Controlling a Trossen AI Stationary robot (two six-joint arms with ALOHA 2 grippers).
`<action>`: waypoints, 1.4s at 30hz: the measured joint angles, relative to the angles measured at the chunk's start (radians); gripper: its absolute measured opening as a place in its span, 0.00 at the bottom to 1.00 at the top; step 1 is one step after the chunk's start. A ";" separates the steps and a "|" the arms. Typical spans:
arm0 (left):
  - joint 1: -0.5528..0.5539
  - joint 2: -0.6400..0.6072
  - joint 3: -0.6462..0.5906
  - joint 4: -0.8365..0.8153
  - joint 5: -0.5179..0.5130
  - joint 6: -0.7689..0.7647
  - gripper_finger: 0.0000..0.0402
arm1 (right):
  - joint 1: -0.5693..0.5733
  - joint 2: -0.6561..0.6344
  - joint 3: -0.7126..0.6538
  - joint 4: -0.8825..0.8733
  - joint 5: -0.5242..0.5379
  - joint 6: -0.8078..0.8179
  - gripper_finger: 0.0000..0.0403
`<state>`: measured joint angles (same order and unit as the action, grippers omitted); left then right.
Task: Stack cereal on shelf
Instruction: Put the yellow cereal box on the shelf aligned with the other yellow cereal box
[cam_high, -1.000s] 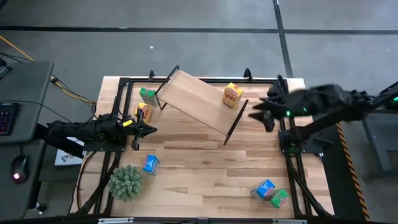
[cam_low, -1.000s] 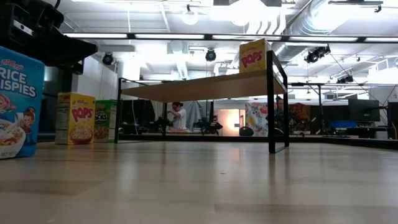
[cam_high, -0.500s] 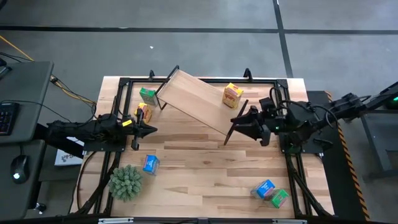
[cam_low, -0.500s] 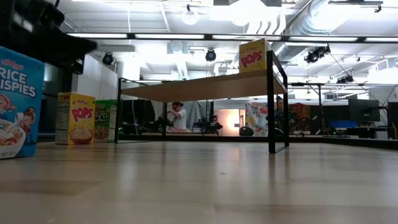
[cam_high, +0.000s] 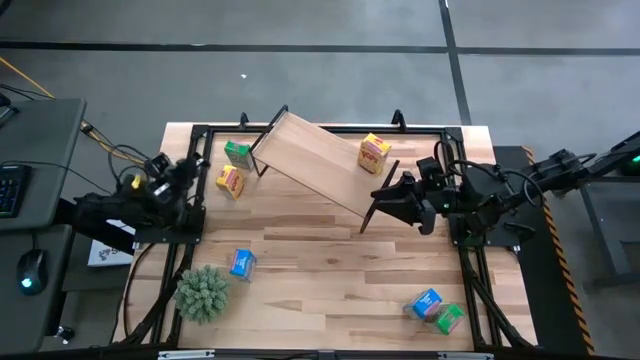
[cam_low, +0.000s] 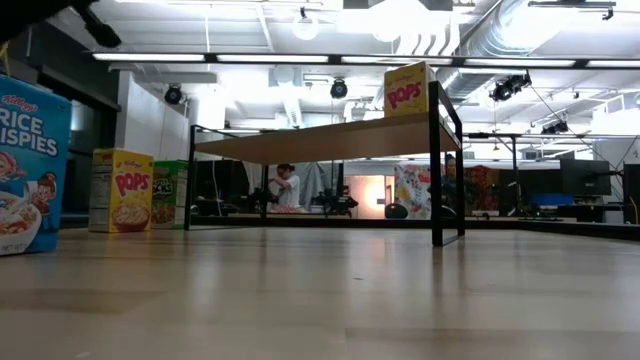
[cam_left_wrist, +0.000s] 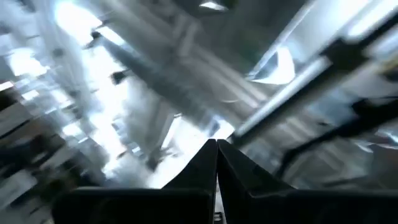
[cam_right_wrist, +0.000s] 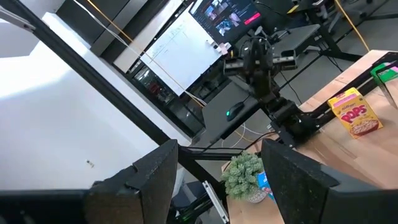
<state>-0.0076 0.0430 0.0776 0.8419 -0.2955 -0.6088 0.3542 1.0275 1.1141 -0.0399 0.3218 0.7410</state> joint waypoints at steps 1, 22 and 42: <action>0.000 0.022 0.038 -0.068 -0.003 -0.011 0.02 | 0.000 0.000 0.000 0.000 0.000 0.000 0.56; 0.169 0.712 0.988 -2.234 -0.222 -0.367 0.63 | 0.000 0.001 0.000 -0.073 0.010 -0.024 0.56; 0.376 0.965 0.905 -2.171 -0.127 -0.242 0.62 | 0.000 0.001 0.000 -0.093 0.008 -0.026 0.56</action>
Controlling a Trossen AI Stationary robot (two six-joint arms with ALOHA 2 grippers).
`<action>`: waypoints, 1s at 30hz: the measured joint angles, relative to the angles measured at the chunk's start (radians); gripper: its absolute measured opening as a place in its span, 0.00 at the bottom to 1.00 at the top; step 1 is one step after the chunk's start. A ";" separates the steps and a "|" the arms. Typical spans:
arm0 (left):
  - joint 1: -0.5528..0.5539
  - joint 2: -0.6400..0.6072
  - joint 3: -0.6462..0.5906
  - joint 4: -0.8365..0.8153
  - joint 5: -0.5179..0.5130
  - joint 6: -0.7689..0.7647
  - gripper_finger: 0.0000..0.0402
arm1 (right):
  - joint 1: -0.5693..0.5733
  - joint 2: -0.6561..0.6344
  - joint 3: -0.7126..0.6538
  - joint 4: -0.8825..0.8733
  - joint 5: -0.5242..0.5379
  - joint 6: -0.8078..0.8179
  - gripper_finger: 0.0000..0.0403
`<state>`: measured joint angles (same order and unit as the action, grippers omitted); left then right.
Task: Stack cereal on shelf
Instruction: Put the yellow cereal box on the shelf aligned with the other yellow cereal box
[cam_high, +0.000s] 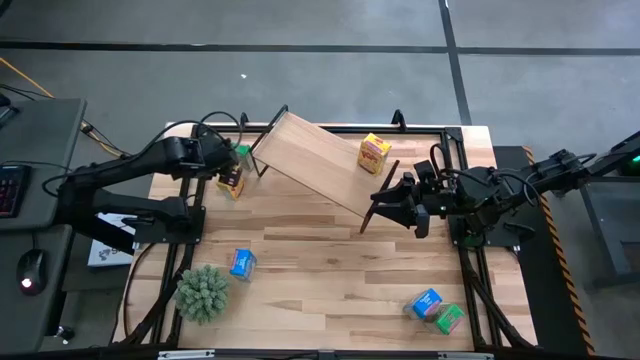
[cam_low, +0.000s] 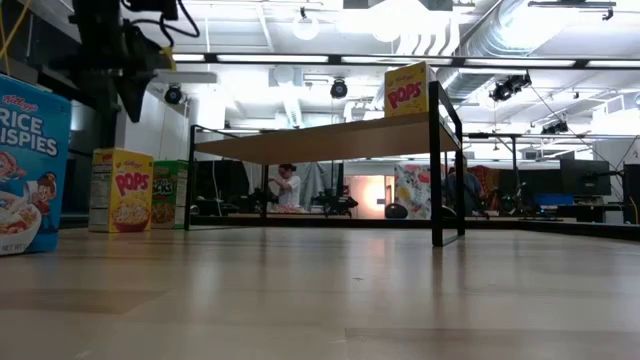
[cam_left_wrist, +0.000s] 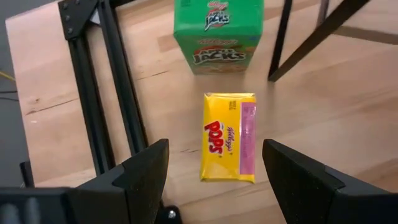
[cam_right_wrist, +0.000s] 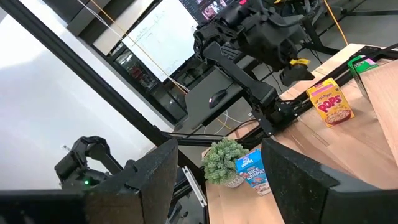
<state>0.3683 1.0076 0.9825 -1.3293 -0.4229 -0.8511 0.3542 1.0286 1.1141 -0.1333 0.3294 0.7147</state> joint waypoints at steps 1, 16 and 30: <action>0.000 0.006 0.000 0.001 0.002 0.000 0.62 | 0.000 0.000 0.000 0.000 0.000 0.000 0.56; 0.000 0.016 0.000 0.002 -0.004 -0.004 0.63 | 0.000 0.000 0.000 -0.002 0.000 -0.001 0.56; -0.004 0.015 0.000 0.014 0.048 0.069 0.82 | 0.000 0.000 0.000 -0.006 0.000 -0.009 0.56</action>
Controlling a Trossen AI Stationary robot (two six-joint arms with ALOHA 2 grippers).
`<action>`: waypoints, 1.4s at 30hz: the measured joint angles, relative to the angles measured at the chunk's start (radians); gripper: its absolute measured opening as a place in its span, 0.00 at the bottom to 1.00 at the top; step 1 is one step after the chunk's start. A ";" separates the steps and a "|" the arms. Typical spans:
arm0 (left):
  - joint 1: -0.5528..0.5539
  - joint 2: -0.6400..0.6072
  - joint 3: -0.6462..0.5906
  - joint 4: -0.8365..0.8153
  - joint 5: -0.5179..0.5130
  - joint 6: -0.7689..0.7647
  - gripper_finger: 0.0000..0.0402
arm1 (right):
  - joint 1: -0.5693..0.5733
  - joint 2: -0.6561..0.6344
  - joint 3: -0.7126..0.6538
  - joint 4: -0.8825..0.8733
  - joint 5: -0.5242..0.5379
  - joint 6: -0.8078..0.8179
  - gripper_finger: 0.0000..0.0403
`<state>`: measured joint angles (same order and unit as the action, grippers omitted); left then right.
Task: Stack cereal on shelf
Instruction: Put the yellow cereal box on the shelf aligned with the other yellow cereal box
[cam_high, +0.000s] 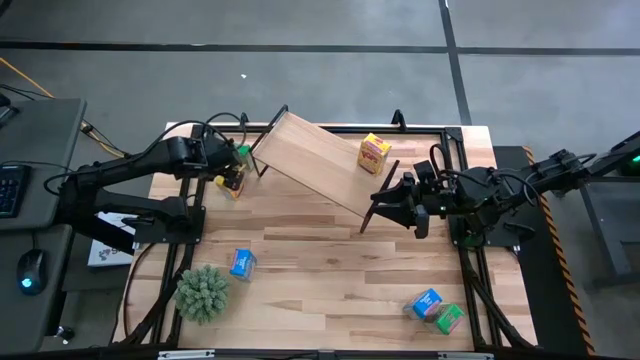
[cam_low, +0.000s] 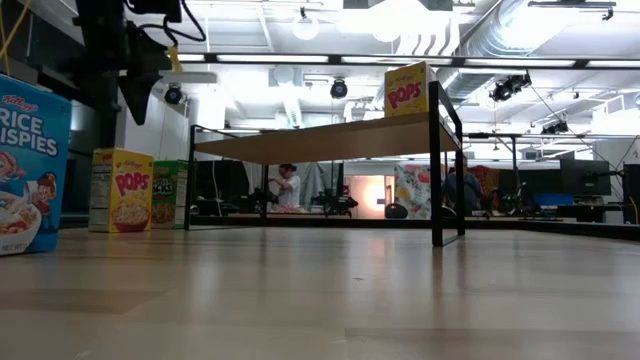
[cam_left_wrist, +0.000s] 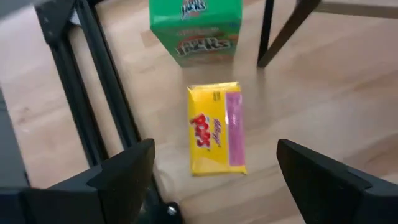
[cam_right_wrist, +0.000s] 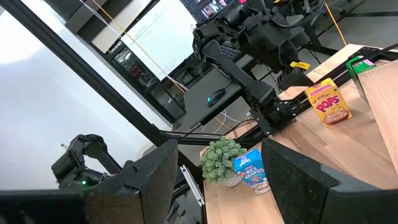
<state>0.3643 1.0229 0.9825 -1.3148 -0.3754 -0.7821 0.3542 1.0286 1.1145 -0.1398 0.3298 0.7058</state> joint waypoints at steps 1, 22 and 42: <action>-0.001 0.000 0.000 0.001 -0.008 -0.025 0.82 | 0.000 0.000 0.000 0.000 0.000 0.000 0.56; 0.175 0.102 -0.162 0.192 0.092 0.082 0.82 | 0.000 0.000 0.000 0.000 0.010 -0.007 0.56; 0.199 0.102 -0.290 0.349 0.183 0.079 0.67 | 0.000 0.000 0.000 0.000 0.011 -0.007 0.56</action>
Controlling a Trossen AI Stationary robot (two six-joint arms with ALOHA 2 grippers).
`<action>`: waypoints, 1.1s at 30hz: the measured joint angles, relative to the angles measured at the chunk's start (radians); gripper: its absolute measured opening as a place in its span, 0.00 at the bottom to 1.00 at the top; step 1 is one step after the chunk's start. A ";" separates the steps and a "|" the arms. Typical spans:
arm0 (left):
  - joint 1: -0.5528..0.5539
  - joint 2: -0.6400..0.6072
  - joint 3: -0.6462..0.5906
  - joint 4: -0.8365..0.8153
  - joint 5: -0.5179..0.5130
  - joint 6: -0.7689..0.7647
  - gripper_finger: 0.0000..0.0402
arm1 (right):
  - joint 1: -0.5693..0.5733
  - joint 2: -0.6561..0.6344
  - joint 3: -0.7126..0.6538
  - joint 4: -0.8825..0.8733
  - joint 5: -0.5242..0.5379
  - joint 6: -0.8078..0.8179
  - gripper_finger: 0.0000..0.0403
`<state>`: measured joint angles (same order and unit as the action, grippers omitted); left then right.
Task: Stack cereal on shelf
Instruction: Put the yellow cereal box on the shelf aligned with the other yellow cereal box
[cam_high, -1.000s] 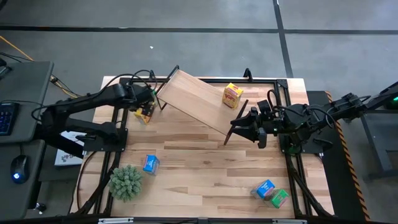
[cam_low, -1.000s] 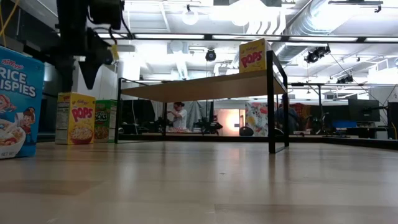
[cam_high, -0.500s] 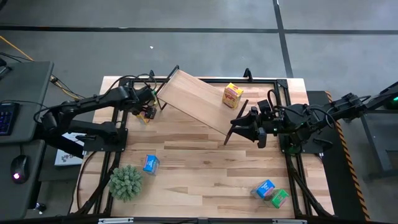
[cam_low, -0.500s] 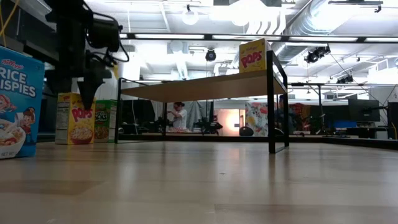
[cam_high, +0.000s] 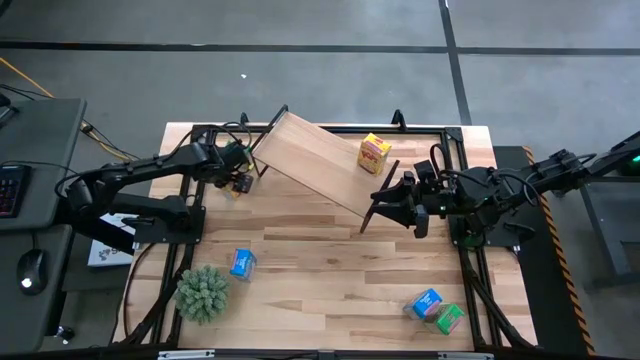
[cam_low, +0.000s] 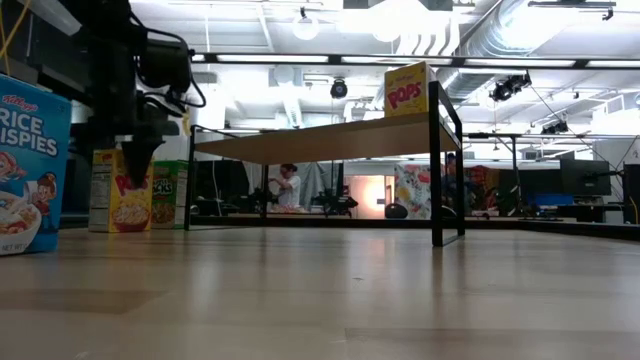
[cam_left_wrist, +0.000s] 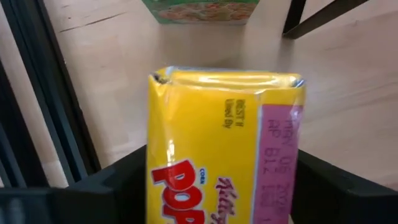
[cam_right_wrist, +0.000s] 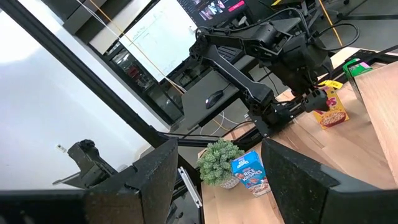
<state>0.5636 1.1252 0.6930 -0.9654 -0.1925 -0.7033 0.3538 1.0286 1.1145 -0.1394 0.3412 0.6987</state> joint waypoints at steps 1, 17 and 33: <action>0.000 0.000 0.000 0.000 0.000 0.000 0.65 | 0.000 0.000 0.000 0.000 0.000 0.000 0.56; -0.001 -0.164 0.154 -0.304 0.161 0.055 0.38 | 0.000 0.000 0.000 0.000 0.027 -0.003 0.56; -0.176 -0.199 0.675 -0.210 0.626 0.016 0.37 | 0.000 0.000 0.000 0.000 0.027 -0.016 0.56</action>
<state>0.3880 0.9259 1.3683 -1.1753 0.4333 -0.6871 0.3538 1.0286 1.1145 -0.1398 0.3680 0.6830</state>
